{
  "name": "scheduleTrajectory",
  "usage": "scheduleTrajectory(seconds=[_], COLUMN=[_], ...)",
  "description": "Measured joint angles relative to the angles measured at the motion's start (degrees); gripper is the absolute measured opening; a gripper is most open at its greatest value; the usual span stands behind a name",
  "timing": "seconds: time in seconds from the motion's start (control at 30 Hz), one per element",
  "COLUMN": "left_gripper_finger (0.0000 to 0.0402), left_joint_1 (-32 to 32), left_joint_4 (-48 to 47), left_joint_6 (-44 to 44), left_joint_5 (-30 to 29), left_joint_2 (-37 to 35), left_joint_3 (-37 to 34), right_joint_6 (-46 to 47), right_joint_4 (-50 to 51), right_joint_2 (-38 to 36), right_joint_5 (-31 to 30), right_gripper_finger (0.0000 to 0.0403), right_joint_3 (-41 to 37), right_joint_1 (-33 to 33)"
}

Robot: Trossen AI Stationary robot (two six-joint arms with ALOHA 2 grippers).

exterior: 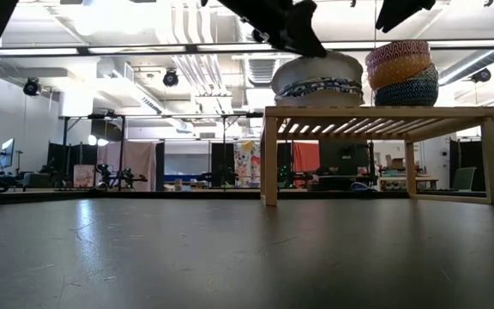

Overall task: Place and stack bowls onto a shelf
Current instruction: Stack the white bowl on top of the other white bowl on the shelf, then return to Home Position

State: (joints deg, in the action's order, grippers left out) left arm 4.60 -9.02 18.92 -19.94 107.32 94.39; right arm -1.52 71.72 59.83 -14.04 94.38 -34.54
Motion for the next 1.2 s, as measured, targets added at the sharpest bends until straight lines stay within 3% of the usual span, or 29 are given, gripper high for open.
scheduleTrajectory(seconds=[0.3,0.7,1.0,1.2], left_gripper_finger=[0.0194,0.0194,0.0194,0.0194], left_joint_1=[-0.43,0.55,0.62,0.60], left_joint_4=[0.20,-1.43,-1.56,-9.40], left_joint_6=[1.95,-0.63,-0.85,-6.37], left_joint_5=[-0.48,-0.15,-0.34,-0.59], left_joint_2=[0.02,3.99,3.10,0.51], left_joint_3=[4.37,4.39,4.37,5.31], right_joint_6=[0.00,0.00,0.00,0.00], right_joint_4=[0.01,0.01,0.00,0.01], right_joint_2=[0.00,0.00,0.00,0.00], right_joint_5=[0.00,0.02,0.02,-0.01], right_gripper_finger=[0.0173,0.0173,0.0173,0.0173], right_joint_3=[-0.01,-0.01,-0.01,-0.01], right_joint_1=[-0.01,0.02,0.02,0.00])
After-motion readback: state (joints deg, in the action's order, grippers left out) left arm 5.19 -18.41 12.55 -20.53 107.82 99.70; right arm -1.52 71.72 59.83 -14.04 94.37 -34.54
